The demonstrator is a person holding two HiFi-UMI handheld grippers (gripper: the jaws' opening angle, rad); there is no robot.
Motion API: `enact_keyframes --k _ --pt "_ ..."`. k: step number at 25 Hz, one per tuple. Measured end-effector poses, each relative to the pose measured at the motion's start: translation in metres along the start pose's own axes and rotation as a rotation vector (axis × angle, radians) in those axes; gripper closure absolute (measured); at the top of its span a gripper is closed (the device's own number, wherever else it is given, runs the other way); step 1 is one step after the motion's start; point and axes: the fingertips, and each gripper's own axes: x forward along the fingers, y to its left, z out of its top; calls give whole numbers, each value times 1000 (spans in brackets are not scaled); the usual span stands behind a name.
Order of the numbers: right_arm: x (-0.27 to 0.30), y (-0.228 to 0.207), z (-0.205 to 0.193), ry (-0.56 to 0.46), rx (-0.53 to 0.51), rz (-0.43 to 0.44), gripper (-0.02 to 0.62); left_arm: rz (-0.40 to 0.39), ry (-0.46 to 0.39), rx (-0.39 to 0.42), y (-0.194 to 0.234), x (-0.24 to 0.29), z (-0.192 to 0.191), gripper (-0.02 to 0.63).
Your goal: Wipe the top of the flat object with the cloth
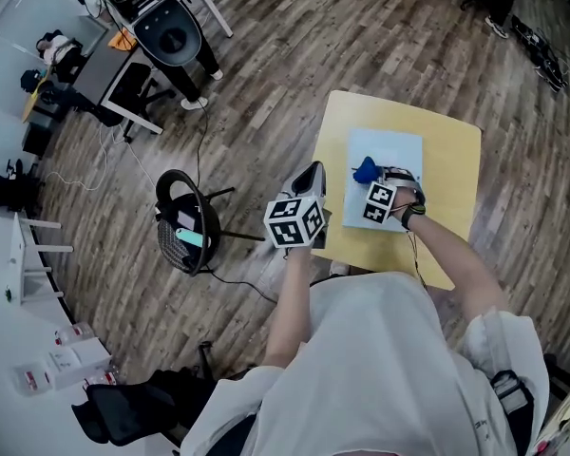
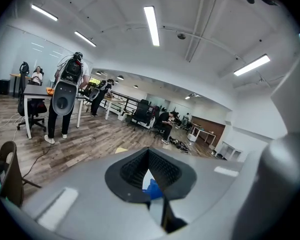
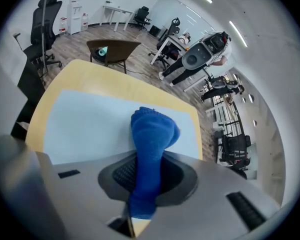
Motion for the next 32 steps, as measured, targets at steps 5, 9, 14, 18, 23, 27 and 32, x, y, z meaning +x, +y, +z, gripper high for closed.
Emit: enact_keyframes --k 5,9,14,18,23,27,32 --pt "-5 1 -77 118 -11 -47 532 -59 6 14 -20 15 3 597" --pt "-14 3 -134 195 75 -48 532 -106 9 30 -43 26 8 597" --pt "-24 7 -169 244 131 -41 531 -145 11 49 -62 36 12 596" --pt "-32 1 -165 219 128 -62 532 -150 10 52 -72 37 10 596" --pt "-38 -12 -105 96 94 -77 532 -131 3 53 -61 29 10 597" --pt "-37 -11 -34 -8 48 -58 532 -79 10 54 -38 14 4 597" --pt "-28 -2 40 -89 -37 -20 532 -7 47 42 -10 1 -10 595"
